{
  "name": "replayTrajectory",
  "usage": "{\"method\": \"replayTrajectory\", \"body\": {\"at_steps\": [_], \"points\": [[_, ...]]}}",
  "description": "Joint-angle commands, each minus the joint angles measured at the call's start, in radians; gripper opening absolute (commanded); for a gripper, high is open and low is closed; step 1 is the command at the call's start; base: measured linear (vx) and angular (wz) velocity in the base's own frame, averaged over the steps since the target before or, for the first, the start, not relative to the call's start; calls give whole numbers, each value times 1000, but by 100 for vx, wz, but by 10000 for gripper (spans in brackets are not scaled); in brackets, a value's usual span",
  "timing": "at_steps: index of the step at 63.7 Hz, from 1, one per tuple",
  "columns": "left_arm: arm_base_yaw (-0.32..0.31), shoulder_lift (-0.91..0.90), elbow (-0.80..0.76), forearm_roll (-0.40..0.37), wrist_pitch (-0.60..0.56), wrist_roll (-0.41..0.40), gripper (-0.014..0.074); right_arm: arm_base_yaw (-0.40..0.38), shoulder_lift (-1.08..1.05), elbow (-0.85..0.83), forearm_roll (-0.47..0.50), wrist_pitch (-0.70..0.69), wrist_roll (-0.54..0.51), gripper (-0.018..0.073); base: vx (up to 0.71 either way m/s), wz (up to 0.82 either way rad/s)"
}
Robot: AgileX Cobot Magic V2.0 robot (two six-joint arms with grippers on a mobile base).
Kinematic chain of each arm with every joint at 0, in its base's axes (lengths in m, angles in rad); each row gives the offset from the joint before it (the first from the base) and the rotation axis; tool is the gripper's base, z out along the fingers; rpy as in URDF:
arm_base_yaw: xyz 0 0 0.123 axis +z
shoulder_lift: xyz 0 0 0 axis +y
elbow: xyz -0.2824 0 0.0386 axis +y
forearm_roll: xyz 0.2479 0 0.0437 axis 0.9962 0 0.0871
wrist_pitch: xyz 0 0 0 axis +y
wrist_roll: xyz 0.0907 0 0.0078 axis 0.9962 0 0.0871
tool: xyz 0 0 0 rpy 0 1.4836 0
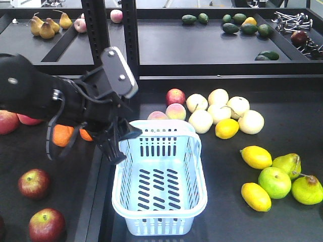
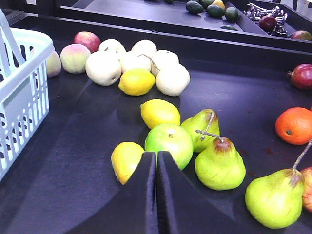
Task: Pick three apples into basket with both arms
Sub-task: 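Lower the open left gripper over the basket handle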
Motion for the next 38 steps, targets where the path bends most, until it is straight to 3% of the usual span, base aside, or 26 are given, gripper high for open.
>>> {"method": "replayTrajectory", "body": {"at_steps": [1, 38], "points": [[-3, -2, -36, -35, -50, 32, 374, -1, -6, -32, -7, -72, -10, -8, 0, 0], [-3, 80, -36, -29, -120, 114, 372, -1, -6, -32, -7, -72, -10, -8, 0, 0]]}}
